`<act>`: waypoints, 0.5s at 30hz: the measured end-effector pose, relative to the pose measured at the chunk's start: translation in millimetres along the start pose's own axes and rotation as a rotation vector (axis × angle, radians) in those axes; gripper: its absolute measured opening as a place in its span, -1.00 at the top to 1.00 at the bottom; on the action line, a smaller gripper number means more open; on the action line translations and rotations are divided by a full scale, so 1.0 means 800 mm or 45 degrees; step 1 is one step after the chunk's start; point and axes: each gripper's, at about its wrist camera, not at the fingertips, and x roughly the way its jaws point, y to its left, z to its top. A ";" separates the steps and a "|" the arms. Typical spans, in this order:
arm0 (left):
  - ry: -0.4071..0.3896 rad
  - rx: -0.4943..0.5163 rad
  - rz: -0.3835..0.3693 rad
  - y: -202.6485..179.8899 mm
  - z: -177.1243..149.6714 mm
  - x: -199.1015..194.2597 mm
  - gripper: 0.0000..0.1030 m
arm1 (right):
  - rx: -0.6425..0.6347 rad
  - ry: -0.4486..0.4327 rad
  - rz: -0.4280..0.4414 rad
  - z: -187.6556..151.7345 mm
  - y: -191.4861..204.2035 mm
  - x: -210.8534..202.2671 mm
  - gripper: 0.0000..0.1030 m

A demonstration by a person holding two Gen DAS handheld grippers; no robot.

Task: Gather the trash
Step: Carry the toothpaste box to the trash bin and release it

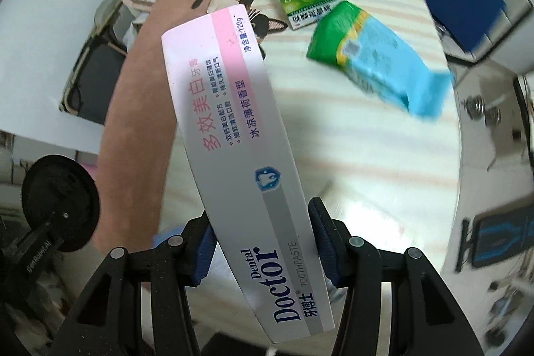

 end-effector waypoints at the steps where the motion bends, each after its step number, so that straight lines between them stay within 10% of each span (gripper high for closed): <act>1: -0.013 0.022 -0.028 0.007 -0.016 -0.012 0.90 | 0.021 -0.017 0.006 -0.021 0.007 -0.007 -0.05; 9: 0.027 0.201 -0.227 0.067 -0.147 -0.047 0.90 | 0.232 -0.096 0.003 -0.262 0.067 -0.035 -0.05; 15: 0.280 0.179 -0.309 0.115 -0.259 -0.010 0.90 | 0.365 0.114 -0.009 -0.435 0.083 0.024 -0.05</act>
